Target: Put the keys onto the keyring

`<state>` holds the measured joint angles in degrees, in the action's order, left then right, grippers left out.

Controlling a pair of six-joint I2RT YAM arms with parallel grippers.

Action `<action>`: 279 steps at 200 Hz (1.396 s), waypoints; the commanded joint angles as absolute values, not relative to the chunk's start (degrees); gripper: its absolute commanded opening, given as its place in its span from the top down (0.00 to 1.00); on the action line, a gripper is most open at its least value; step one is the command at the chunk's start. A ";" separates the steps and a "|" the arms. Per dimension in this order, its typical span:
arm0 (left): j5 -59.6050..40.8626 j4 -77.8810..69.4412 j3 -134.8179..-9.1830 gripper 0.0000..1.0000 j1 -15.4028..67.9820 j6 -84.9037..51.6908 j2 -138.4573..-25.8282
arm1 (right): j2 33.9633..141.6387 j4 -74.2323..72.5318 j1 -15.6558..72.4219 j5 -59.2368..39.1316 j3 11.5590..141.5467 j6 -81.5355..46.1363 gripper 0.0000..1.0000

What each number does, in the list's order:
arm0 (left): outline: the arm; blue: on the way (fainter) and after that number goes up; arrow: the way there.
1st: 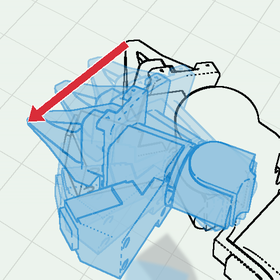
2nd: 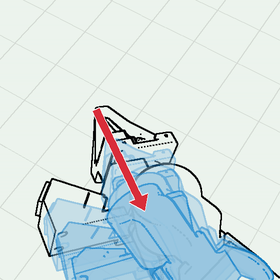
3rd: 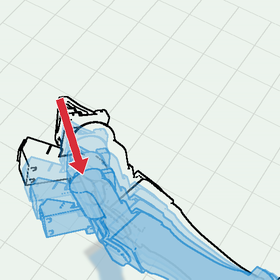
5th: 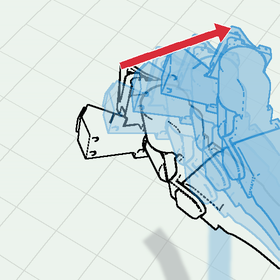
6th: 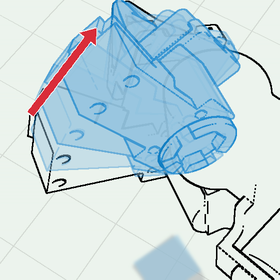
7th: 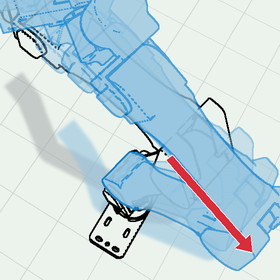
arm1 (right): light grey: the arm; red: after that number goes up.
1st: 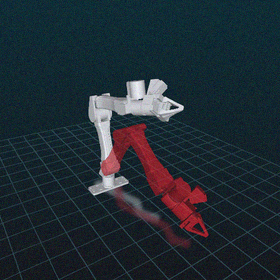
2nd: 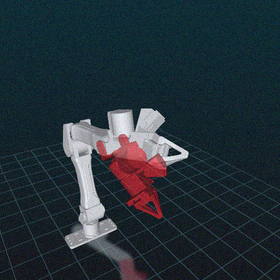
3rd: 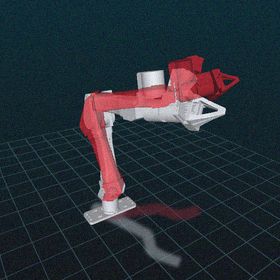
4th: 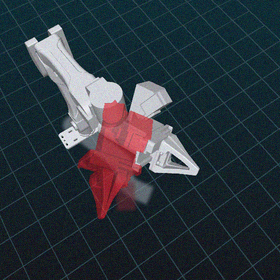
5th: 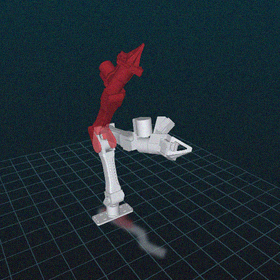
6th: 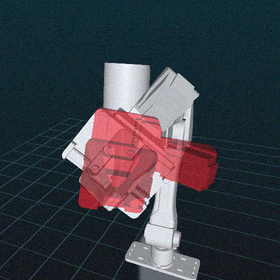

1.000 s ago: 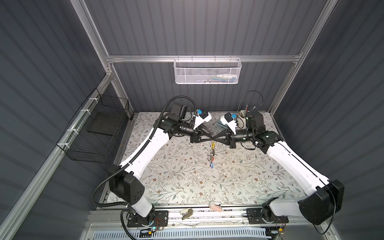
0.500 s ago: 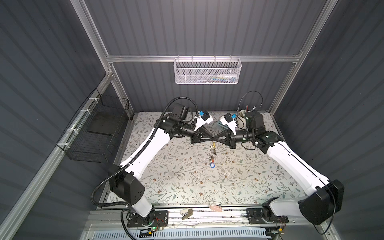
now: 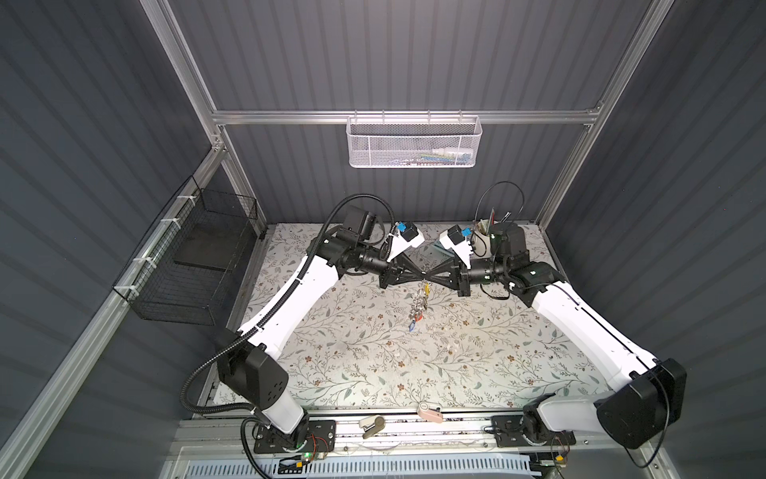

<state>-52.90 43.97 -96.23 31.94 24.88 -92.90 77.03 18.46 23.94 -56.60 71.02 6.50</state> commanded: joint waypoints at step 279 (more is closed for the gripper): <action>-50.79 15.47 -77.86 1.00 31.90 4.60 -78.66 | 74.74 3.61 21.95 -61.92 65.32 -6.44 0.56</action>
